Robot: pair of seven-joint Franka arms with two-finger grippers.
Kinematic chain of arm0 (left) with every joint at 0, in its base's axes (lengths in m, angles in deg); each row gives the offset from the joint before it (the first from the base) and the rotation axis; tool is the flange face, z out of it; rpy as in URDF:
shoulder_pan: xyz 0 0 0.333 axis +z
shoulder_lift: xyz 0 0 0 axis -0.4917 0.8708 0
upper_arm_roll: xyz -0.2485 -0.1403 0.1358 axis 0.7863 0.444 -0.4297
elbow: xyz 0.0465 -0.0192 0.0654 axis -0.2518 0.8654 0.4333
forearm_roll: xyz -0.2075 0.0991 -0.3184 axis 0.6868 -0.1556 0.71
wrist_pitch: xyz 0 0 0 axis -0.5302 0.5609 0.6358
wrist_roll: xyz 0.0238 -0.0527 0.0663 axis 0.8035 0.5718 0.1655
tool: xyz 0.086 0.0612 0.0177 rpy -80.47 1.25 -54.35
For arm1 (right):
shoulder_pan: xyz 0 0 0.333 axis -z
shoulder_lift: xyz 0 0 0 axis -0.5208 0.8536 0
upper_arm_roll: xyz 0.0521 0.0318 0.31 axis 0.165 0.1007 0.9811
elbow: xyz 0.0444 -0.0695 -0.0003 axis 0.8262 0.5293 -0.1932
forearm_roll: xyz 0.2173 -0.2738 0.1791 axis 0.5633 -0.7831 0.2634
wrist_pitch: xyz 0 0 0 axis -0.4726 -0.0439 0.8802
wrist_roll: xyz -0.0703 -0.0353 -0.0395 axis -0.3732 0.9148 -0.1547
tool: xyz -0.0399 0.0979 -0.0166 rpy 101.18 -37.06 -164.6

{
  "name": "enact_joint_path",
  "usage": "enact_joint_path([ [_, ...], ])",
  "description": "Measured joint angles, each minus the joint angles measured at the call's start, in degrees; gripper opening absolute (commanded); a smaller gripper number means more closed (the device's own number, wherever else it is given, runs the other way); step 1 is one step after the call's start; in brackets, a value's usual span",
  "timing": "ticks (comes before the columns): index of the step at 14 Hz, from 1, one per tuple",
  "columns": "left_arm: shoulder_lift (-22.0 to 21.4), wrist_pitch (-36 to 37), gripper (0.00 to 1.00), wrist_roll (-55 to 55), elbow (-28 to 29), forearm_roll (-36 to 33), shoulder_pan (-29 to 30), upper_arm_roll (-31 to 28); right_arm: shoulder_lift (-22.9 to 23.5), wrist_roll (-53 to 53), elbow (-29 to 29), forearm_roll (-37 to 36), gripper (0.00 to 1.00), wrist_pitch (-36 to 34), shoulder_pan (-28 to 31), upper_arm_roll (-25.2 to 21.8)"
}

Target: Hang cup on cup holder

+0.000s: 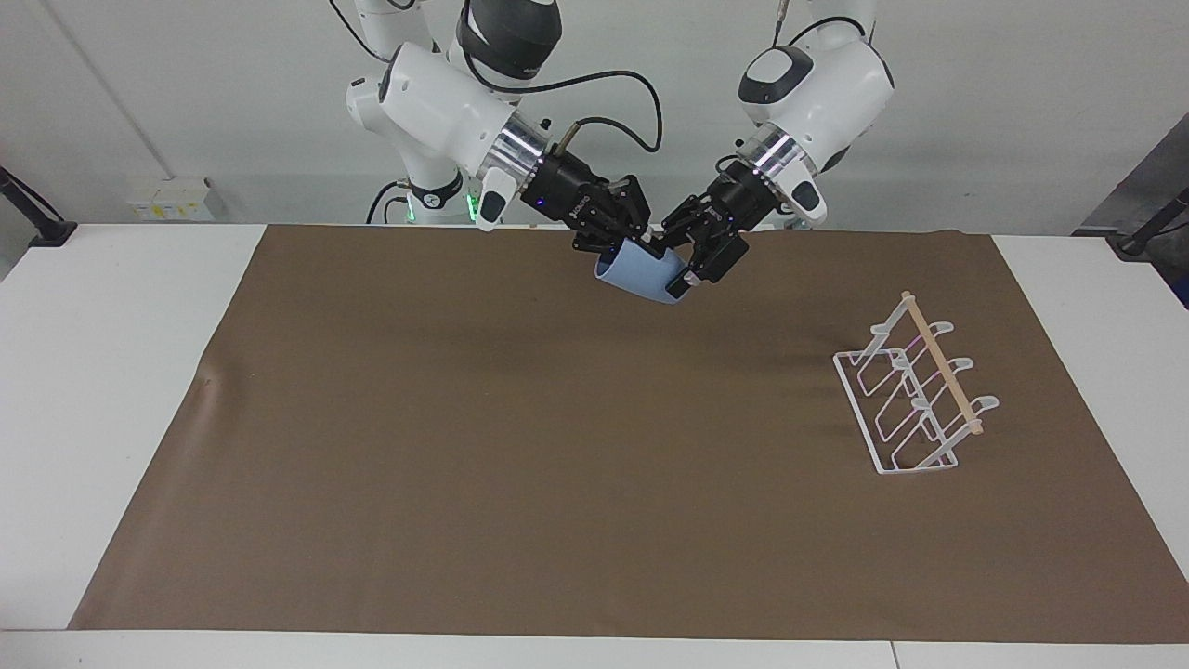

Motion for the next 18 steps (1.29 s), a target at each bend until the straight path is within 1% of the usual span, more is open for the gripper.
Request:
enact_joint_path([
  [1,0.0,0.1,0.32,0.0,0.0,0.0,0.1,-0.1,0.0,0.0,0.0,0.0,0.00,0.2,0.0,0.0],
  [2,0.0,0.1,0.00,0.2,0.1,0.0,0.1,-0.1,0.0,0.0,0.0,0.0,0.00,0.5,0.0,-0.1],
  [6,0.1,0.1,0.00,0.5,0.1,0.0,0.1,-0.1,0.0,0.1,0.1,0.1,0.00,0.5,0.0,-0.1],
  [7,0.1,0.1,0.00,0.5,0.1,0.0,0.1,-0.1,0.0,0.1,0.1,0.1,0.06,0.5,0.0,-0.1],
  [9,0.1,0.1,0.00,0.4,0.1,0.0,0.1,-0.1,0.0,0.4,0.1,0.1,0.53,0.5,0.0,-0.1],
  [10,0.1,0.1,0.00,0.4,0.1,0.0,0.1,-0.1,0.0,0.6,0.1,0.1,1.00,0.5,0.0,-0.1],
  [18,0.3,0.1,0.00,-0.1,0.1,0.0,0.8,-0.7,0.0,0.8,0.1,0.1,1.00,0.5,0.0,-0.1],
])
